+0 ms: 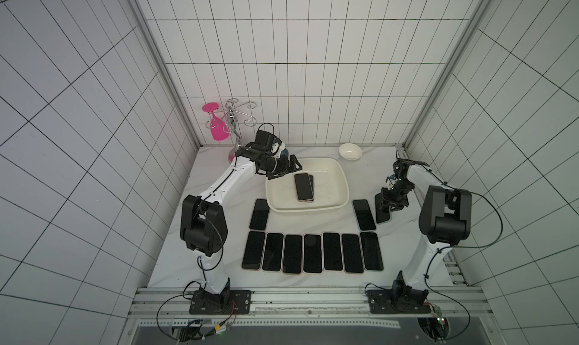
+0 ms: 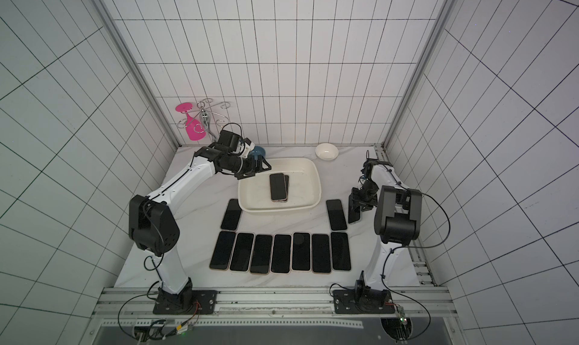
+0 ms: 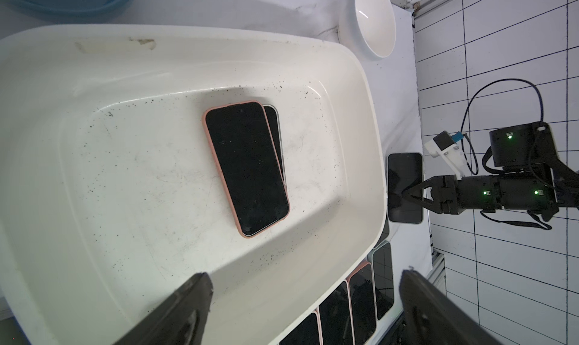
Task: Take the phone out of the storage box
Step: Place the phone at the center of the board.
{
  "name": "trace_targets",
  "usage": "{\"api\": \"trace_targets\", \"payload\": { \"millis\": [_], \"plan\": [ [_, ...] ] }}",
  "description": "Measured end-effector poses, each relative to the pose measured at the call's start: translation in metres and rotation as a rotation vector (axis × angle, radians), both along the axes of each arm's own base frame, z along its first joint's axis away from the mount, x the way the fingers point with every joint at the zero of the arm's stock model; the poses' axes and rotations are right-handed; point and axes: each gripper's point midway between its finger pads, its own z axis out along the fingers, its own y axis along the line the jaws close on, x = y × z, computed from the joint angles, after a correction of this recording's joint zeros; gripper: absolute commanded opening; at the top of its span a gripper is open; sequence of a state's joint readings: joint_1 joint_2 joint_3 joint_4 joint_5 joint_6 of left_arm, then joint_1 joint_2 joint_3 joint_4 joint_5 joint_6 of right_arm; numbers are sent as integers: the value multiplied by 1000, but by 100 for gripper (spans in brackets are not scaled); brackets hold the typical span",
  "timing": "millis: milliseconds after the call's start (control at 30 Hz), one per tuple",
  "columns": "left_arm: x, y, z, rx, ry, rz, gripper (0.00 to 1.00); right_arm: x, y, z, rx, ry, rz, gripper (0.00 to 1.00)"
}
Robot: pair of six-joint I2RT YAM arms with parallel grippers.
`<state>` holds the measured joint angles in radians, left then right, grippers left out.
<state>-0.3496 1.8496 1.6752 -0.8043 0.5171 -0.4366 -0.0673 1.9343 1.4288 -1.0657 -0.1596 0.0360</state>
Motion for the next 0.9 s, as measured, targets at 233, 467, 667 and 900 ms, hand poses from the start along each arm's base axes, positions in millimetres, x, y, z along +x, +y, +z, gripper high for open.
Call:
{"api": "trace_targets", "payload": {
  "millis": [233,467,667,900],
  "plan": [
    [-2,1,-6,9,13,3,98,0,-15,-17,-6,41,-60,45],
    [0,5,-8,25,10,14,98,4,-19,-24,-5,53,-81,47],
    [1,8,-10,37,10,23,98,11,-31,-23,10,22,-160,48],
    [-2,11,-20,56,30,31,98,41,-39,-23,65,-39,-226,48]
  ]
}}
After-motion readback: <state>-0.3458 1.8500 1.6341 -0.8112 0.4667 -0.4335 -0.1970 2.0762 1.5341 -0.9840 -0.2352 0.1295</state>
